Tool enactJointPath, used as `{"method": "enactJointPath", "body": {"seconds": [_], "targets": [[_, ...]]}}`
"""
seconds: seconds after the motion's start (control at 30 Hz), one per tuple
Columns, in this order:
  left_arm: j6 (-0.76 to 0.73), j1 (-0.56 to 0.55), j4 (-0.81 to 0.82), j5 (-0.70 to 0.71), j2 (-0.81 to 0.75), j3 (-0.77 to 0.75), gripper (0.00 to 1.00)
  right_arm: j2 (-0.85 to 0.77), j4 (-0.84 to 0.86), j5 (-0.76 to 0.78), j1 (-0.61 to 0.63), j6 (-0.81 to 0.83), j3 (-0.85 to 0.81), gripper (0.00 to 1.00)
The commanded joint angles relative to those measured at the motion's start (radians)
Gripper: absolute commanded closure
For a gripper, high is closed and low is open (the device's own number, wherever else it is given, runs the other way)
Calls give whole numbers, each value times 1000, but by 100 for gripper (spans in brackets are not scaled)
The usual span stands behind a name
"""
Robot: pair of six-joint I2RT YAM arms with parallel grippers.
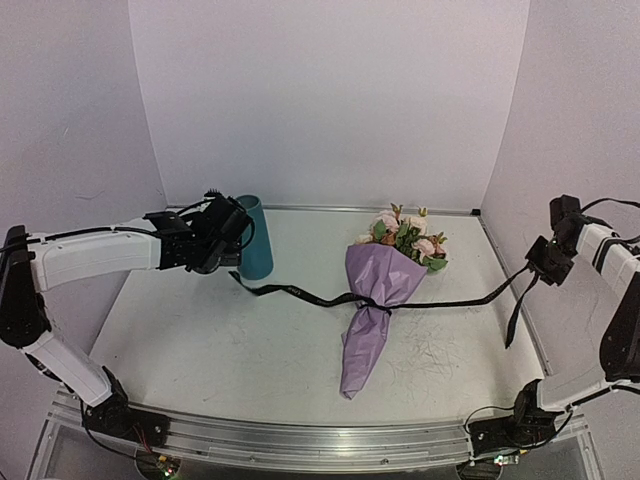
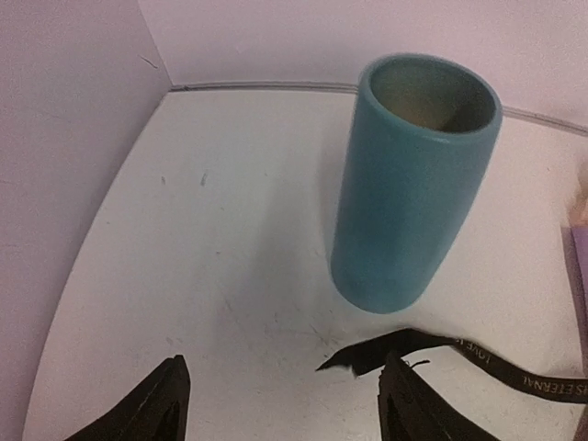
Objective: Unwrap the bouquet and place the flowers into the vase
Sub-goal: Untie the ribbon from the wrapping paper.
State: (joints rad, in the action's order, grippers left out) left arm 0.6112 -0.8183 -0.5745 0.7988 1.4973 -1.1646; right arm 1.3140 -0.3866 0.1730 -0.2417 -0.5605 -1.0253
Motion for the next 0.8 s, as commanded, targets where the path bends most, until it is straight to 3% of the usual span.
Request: {"method": "enactJointPath", "body": {"seconds": [0.0,0.1,0.2,0.4,0.57,0.7,0.77], "targets": [[-96,-1,60,-271,62,-72,23,-80,62,-319,7,46,112,60],[-187,-25,177,-435,82,-70,22,-129,116,-424,53,52,187,55],[-234,-42,270,-595,117,-80,23,-146,127,-430,163,47,221,50],[-272,-88,304,-728,258,-178,26,-140,135,-351,441,-29,236,42],[-278,-121,308,-782,360,-242,26,-139,53,-164,502,-63,195,23],[-263,-137,313,-793,401,-266,26,-115,-99,96,502,-104,99,31],[-261,-141,321,-815,416,-271,27,-86,-106,75,502,-56,65,33]]}}
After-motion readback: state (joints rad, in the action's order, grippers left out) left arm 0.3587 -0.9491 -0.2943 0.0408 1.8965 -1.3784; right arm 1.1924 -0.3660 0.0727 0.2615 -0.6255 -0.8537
